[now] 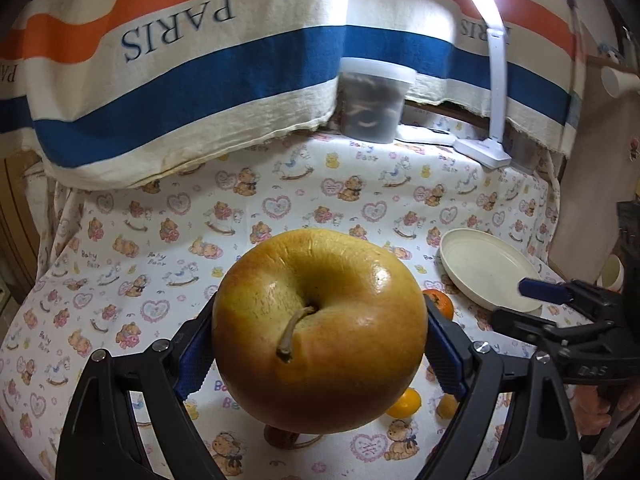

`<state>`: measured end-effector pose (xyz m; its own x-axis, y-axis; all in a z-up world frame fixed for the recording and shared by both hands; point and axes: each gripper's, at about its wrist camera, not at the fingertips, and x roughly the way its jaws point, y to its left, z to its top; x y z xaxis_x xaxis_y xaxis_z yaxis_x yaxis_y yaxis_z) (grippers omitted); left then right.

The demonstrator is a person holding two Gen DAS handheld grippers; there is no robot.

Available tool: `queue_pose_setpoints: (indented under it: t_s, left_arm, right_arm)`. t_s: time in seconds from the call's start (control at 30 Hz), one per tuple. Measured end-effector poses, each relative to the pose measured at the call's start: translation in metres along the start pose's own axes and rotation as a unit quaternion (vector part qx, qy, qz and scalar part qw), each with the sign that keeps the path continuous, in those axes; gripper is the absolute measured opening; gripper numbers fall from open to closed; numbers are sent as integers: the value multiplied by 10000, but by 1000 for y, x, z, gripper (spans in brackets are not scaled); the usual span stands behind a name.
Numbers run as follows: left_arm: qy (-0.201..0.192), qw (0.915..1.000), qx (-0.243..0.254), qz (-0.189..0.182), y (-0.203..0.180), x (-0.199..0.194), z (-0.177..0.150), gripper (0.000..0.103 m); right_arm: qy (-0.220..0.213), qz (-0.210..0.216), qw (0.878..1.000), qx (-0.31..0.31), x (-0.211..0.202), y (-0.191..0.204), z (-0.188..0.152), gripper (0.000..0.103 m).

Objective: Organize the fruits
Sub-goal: 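Lift the apple with the left gripper while the right gripper grasps an orange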

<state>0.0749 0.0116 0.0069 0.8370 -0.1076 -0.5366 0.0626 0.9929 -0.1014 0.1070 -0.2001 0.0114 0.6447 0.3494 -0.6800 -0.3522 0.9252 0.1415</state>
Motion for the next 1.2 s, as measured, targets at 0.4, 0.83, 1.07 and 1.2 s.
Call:
queue_pose_setpoints:
  t_s: [0.4,0.83,1.07,1.2]
  left_arm:
    - [-8,9977,-396,551,31,11,3,89]
    - [153,9980,-165,594,17,22,-5,89]
    - [143,9981,-229,560,18,21,-5,89]
    - [20,9972,-48,751,11,17,-5,89]
  right_arm:
    - [435,-333,9978,373,65,10,2,73]
    - [512,-347,9972,421,77,6,-4,58]
    - [588,-291,9971,387,79,8,-7,49]
    - [511,-358,9971,440,75,6,-7,48]
